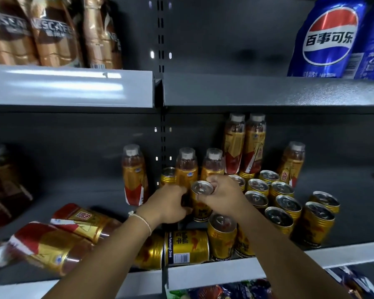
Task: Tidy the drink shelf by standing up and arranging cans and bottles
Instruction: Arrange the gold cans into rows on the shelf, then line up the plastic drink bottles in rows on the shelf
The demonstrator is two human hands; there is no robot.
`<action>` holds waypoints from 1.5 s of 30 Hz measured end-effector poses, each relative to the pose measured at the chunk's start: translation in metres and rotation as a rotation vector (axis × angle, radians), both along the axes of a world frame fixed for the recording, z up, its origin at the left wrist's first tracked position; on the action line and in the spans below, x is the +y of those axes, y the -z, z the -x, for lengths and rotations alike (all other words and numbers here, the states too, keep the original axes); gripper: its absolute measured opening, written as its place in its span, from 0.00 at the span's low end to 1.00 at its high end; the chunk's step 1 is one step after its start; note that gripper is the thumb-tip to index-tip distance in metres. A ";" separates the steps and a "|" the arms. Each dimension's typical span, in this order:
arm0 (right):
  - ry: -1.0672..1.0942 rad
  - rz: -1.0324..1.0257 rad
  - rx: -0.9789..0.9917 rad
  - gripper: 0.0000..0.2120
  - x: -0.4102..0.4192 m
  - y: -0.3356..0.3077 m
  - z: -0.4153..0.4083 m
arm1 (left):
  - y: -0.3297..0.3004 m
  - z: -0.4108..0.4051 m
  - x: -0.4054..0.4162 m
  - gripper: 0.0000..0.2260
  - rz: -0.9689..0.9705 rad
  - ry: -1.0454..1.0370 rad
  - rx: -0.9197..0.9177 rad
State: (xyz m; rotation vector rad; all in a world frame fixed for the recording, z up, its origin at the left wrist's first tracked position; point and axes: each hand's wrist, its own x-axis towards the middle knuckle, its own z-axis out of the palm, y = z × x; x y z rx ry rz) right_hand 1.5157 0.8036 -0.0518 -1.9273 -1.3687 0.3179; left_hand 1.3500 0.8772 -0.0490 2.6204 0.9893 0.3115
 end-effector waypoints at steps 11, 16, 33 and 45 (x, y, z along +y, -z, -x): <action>-0.098 0.120 0.026 0.34 0.003 0.003 -0.009 | -0.014 0.006 0.010 0.33 0.240 -0.023 0.068; 0.048 -0.054 0.032 0.12 0.001 -0.007 -0.021 | -0.025 0.004 0.009 0.23 0.127 -0.020 -0.074; 0.082 -0.183 0.075 0.11 0.035 -0.007 -0.038 | -0.023 -0.035 -0.003 0.26 0.229 -0.069 -0.326; 0.255 -0.447 0.329 0.19 -0.002 -0.043 -0.043 | -0.020 -0.049 -0.011 0.24 0.037 -0.013 -0.449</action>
